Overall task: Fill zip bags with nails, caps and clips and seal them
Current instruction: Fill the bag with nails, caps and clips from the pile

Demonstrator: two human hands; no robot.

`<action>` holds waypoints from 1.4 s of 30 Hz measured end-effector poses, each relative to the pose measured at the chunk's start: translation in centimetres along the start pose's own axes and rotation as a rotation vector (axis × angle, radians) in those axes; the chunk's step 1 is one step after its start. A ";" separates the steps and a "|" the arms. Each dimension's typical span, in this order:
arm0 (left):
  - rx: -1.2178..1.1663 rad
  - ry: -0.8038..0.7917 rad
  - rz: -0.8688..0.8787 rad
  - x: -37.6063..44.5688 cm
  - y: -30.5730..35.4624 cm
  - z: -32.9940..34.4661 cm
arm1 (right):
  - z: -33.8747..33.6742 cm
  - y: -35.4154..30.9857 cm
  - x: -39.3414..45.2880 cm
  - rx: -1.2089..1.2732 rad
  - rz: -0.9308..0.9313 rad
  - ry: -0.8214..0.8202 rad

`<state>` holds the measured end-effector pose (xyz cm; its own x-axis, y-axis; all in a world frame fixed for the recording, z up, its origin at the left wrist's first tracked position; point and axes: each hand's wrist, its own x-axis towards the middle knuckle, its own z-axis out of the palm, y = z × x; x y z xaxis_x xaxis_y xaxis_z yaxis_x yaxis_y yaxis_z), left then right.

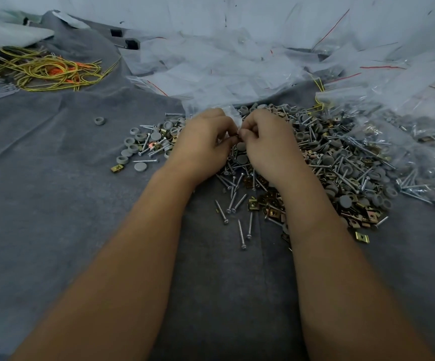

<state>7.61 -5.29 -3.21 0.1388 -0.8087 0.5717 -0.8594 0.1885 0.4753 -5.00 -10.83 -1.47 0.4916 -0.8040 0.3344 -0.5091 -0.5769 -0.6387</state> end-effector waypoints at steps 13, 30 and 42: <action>-0.273 0.344 -0.355 0.0 -1.0 -0.7 | -1.2 0.5 0.2 -0.119 0.083 0.259; -0.039 0.137 -0.344 -0.2 -1.7 -0.5 | -0.5 -0.2 -0.2 -0.348 -0.206 -0.164; -0.139 0.157 -0.391 0.0 -1.2 -0.2 | -0.7 -0.7 -0.3 0.503 0.041 0.103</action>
<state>8.71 -5.36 -3.65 0.5227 -0.7419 0.4200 -0.6543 -0.0333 0.7555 -5.24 -10.25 -0.63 0.3933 -0.8493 0.3521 -0.1112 -0.4241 -0.8988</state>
